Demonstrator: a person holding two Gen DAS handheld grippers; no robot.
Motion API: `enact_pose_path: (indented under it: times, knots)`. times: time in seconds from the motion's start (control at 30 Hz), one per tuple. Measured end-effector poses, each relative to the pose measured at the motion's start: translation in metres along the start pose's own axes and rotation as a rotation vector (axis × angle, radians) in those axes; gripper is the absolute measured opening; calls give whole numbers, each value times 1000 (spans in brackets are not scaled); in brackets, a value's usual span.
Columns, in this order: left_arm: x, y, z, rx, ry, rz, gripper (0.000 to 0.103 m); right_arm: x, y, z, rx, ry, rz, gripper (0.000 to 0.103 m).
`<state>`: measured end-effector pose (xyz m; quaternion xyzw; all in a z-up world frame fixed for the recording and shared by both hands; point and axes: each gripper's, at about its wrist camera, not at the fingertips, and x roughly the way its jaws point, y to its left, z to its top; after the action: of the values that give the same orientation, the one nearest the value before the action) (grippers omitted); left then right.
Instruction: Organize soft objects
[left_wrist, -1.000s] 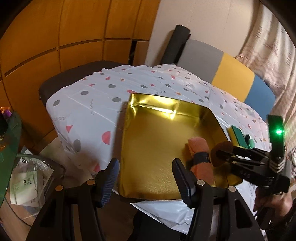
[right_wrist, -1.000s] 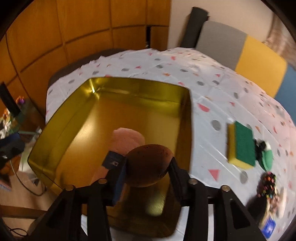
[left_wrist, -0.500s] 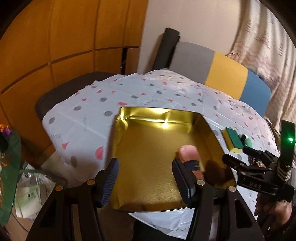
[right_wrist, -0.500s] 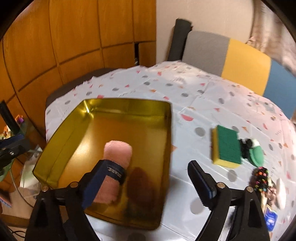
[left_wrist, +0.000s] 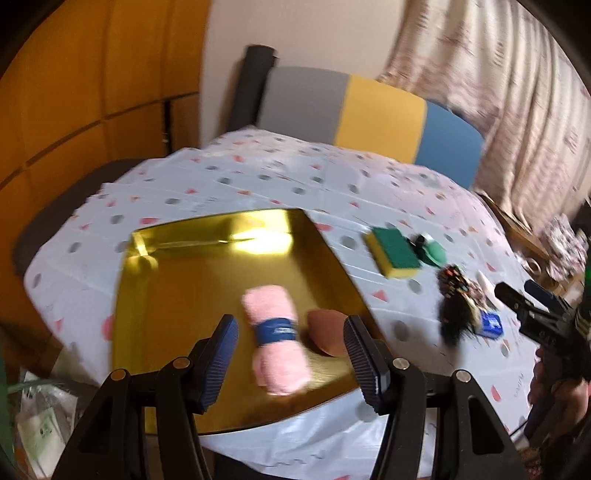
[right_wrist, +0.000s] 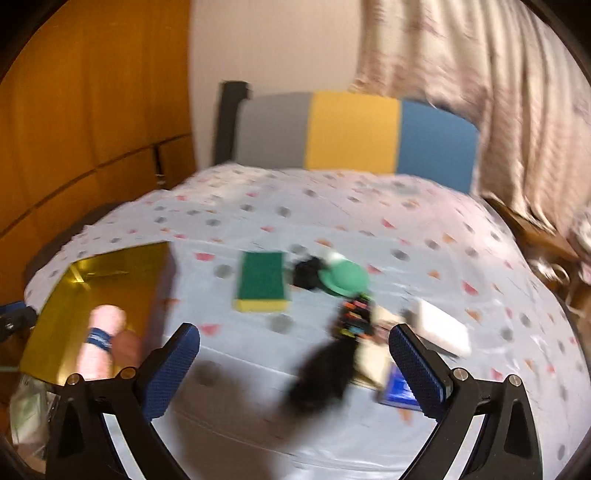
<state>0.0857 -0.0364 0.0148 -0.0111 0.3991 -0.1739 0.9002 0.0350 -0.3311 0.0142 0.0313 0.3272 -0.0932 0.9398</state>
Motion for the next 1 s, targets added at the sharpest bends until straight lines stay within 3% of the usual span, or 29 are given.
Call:
enact_pose_path:
  times: [0.3, 0.43, 0.5, 0.67, 0.8, 1.0]
  knots:
    - [31, -62, 29, 114, 69, -98, 60, 15, -108, -15, 183, 52, -73, 103]
    - [63, -91, 47, 107, 153, -134, 72, 20, -142, -32, 294, 36, -50, 103]
    - [78, -106, 54, 125, 171, -138, 74, 25, -151, -34, 359, 66, -38, 103]
    - [123, -140, 70, 139, 219, -120, 84, 20, -165, -30, 454, 32, 5, 103]
    - [160, -156, 82, 126, 251, -103, 85, 19, -169, -30, 494, 47, 14, 103]
    - [216, -166, 99, 74, 318, -62, 103, 17, -178, -30, 538, 44, 25, 103]
